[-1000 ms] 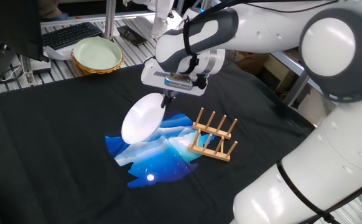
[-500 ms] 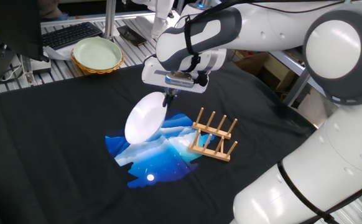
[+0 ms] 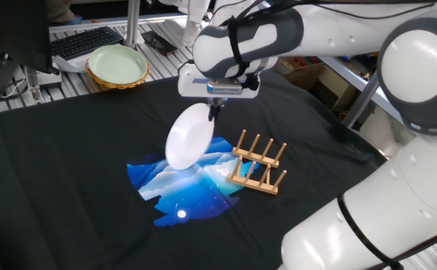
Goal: Put the dish on the dish rack
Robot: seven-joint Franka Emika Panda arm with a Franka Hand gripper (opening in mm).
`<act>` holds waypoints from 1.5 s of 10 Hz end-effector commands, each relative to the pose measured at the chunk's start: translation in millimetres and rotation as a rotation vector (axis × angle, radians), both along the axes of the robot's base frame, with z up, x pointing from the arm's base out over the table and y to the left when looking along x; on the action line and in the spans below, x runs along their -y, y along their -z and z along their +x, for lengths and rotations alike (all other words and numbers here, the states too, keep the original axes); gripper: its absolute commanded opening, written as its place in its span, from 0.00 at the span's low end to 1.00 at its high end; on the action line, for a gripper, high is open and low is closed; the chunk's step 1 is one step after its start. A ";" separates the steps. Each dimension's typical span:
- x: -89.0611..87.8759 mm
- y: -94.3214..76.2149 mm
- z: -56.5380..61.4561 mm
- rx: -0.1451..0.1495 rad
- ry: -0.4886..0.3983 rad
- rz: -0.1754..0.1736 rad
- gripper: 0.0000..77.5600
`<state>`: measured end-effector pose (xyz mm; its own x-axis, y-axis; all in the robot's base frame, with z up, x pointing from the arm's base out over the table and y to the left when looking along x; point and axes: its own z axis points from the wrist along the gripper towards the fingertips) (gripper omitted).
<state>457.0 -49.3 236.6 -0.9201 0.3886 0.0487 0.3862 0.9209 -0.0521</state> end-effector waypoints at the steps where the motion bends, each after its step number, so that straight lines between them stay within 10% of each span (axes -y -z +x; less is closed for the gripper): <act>1: 7.2 -5.2 -4.4 -0.008 -0.025 -0.093 0.01; 15: 6.9 -8.3 -11.3 -0.069 0.125 -0.130 0.01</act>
